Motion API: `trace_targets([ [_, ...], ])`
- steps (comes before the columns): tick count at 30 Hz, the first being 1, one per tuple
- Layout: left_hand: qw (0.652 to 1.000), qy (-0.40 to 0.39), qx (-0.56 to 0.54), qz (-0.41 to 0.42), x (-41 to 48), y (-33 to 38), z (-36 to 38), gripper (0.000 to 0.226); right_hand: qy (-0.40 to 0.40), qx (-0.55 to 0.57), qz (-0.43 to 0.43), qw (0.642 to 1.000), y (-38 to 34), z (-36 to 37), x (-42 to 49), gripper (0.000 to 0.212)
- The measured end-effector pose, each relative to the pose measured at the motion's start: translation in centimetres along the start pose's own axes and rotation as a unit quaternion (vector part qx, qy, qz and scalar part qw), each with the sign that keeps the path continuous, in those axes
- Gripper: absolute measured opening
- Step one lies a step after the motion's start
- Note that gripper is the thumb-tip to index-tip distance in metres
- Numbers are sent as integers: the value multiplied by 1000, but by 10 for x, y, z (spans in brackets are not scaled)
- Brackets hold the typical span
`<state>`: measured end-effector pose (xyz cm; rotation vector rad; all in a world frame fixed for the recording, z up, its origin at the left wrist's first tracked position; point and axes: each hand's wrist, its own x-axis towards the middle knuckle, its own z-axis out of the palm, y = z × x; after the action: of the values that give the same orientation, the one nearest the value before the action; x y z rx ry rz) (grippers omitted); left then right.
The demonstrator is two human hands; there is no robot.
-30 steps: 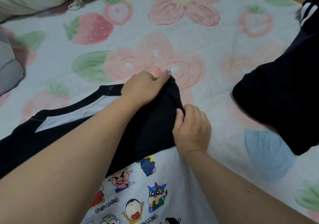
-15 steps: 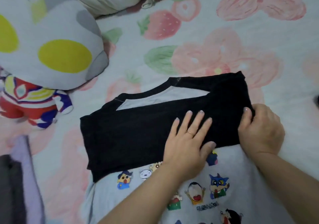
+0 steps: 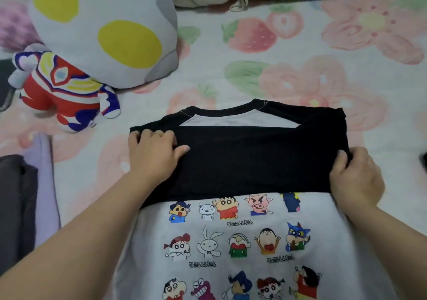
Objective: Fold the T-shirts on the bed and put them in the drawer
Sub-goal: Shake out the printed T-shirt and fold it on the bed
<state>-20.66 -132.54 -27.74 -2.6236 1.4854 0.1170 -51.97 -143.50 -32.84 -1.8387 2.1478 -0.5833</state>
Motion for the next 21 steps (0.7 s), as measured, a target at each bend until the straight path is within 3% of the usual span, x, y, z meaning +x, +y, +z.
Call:
trace_targets([
  [3,1000,11,19,13,5,-1,1,31,9,-33,-5,999,-11,-14,2,26],
  [6,997,66,-2,-29,2,-7,2,26,52,-19,-160,986,-31,-23,-7,24],
  [8,989,137,-48,-5,-9,3,4,24,-26,9,-290,957,-49,-19,-14,26],
  [9,984,155,-73,55,-18,14,6,27,-101,9,-326,940,-56,-14,-16,31],
  [11,970,94,-97,200,-37,40,12,47,-213,-36,-364,906,-58,0,-15,45],
  [12,967,33,-102,232,-43,49,18,58,-227,-66,-369,899,-52,7,-9,52],
  [14,975,-37,-110,187,-43,51,35,64,-215,-130,-342,906,-32,13,10,59],
  [16,986,-28,-103,132,-36,38,47,64,-187,-162,-283,927,-17,11,34,59],
  [21,991,-47,-96,84,-30,4,42,75,-176,-209,-145,951,-2,-5,65,56],
])
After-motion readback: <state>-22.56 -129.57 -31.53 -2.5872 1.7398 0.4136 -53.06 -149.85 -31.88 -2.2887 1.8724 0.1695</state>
